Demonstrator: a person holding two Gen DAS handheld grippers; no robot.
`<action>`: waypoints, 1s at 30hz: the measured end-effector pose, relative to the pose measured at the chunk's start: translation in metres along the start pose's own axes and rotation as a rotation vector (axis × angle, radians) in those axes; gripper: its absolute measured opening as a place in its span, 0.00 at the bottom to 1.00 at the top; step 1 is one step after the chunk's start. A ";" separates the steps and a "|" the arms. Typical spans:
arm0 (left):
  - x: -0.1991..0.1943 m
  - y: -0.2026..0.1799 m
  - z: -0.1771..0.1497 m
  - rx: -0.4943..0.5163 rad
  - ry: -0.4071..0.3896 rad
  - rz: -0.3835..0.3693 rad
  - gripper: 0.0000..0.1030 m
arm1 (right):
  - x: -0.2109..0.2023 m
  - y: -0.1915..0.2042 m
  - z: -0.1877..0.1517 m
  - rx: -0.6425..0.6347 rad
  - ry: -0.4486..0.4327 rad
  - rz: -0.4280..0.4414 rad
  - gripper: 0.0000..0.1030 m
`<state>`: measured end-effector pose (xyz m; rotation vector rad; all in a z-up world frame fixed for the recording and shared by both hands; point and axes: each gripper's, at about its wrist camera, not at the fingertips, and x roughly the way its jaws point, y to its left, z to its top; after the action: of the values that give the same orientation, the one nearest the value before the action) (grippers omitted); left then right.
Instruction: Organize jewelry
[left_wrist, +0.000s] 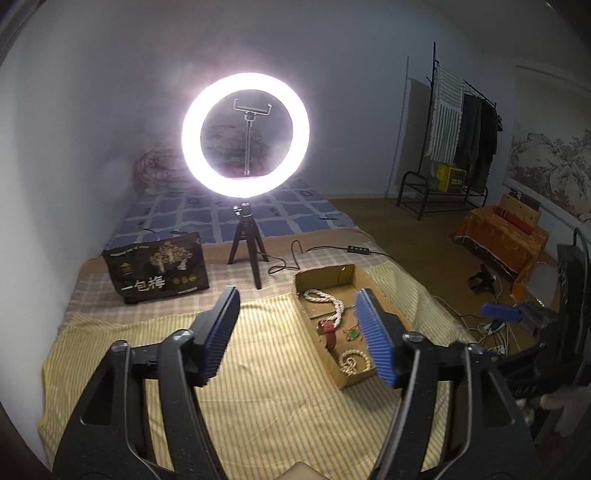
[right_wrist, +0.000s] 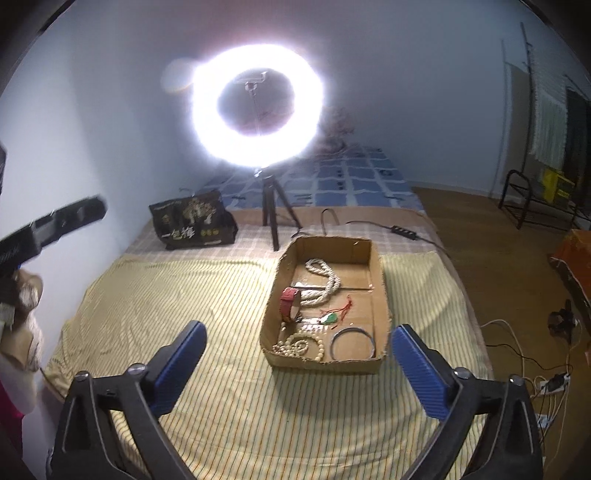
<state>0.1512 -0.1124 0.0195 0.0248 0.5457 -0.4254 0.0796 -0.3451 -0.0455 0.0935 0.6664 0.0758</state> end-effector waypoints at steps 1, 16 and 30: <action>-0.002 0.001 -0.003 0.002 0.000 0.006 0.72 | -0.002 0.000 -0.001 0.005 -0.008 -0.016 1.00; -0.031 0.009 -0.037 -0.035 0.014 0.052 0.84 | -0.021 0.009 -0.011 0.057 -0.031 -0.165 1.00; -0.049 0.015 -0.052 -0.045 0.006 0.099 0.89 | -0.038 0.031 -0.014 0.000 -0.077 -0.273 1.00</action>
<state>0.0939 -0.0730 -0.0013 0.0093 0.5572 -0.3169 0.0396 -0.3178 -0.0297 0.0044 0.5971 -0.1897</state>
